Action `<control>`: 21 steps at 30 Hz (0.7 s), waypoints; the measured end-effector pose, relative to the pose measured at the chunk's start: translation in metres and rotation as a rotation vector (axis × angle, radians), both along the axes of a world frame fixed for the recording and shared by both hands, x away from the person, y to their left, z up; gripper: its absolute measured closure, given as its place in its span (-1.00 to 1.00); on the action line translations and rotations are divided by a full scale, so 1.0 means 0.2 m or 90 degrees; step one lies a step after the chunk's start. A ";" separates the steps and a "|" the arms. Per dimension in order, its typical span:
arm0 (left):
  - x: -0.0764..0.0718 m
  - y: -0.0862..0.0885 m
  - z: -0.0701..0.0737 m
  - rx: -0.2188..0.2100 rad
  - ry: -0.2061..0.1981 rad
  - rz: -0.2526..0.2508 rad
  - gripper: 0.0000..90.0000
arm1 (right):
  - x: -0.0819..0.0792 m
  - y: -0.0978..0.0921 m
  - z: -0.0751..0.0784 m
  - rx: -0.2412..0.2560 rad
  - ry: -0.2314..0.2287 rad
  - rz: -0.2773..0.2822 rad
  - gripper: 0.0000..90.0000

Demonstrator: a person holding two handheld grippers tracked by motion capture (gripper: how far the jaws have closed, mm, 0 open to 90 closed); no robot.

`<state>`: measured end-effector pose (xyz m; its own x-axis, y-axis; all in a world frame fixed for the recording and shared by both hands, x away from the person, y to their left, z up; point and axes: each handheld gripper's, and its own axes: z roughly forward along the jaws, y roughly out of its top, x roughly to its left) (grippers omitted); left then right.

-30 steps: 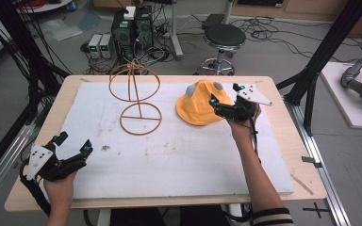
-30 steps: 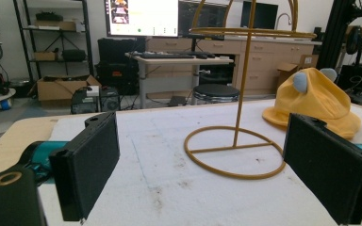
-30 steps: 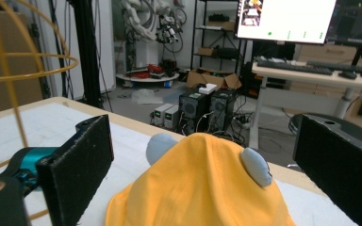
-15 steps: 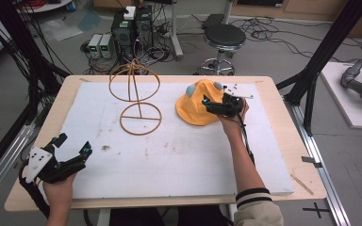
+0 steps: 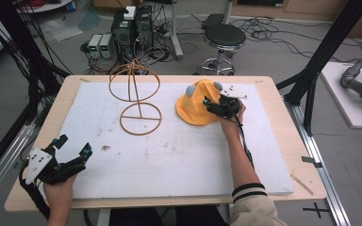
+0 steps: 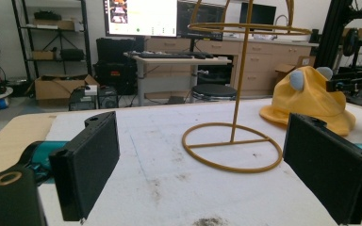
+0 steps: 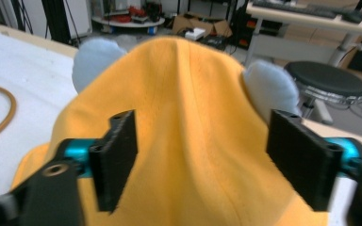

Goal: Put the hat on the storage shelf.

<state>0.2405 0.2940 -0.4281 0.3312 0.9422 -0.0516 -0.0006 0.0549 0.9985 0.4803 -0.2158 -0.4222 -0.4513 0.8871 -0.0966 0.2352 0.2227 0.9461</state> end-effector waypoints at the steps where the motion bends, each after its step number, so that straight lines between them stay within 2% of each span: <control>1: 0.00 0.00 0.00 -0.002 0.000 0.000 -0.73 | 0.01 0.00 -0.01 -0.008 0.000 -0.003 -0.30; 2: 0.00 0.00 0.00 -0.002 0.001 -0.001 -0.73 | 0.01 0.00 -0.01 -0.008 0.000 -0.003 -0.30; 3: 0.00 0.00 -0.01 -0.003 0.002 -0.005 -0.74 | 0.01 0.02 -0.02 -0.026 0.003 -0.005 -0.19; 5: 0.00 0.00 -0.01 -0.005 0.000 -0.007 -0.73 | 0.01 0.02 -0.02 -0.032 0.003 -0.006 -0.15; 6: 0.00 -0.01 -0.01 -0.004 0.000 -0.008 -0.73 | 0.01 0.04 -0.02 -0.042 -0.004 -0.005 -0.04; 9: 0.00 -0.02 -0.01 -0.002 -0.002 -0.012 -0.73 | 0.00 0.05 -0.02 -0.049 -0.013 -0.009 0.08; 10: 0.00 -0.02 -0.01 -0.001 -0.004 -0.013 -0.73 | 0.00 0.06 -0.02 -0.046 -0.006 -0.009 0.25; 13: 0.00 -0.02 -0.01 0.003 -0.003 -0.013 -0.73 | 0.01 0.05 -0.02 -0.049 0.004 -0.019 0.54; 14: 0.00 -0.02 -0.01 0.003 -0.003 -0.012 -0.73 | 0.01 0.05 -0.02 -0.049 0.004 -0.019 0.54; 15: 0.00 -0.02 -0.01 0.002 -0.003 -0.011 -0.73 | 0.01 0.05 -0.01 -0.043 0.011 -0.023 0.64; 16: 0.00 -0.02 -0.01 0.002 -0.003 -0.011 -0.73 | 0.00 0.04 -0.01 -0.040 0.019 -0.024 0.85; 17: 0.00 -0.02 -0.01 0.001 -0.002 -0.010 -0.73 | 0.01 0.04 -0.01 -0.043 0.020 -0.024 0.93; 21: -0.01 -0.02 -0.01 0.002 -0.001 -0.009 -0.74 | 0.01 0.04 -0.01 -0.042 0.031 -0.031 0.98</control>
<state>0.2395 0.2906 -0.4309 0.3453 0.9373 -0.0481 -0.0012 0.0517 0.9987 0.4821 -0.2083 -0.4248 -0.4141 0.9003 -0.1341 0.2930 0.2713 0.9168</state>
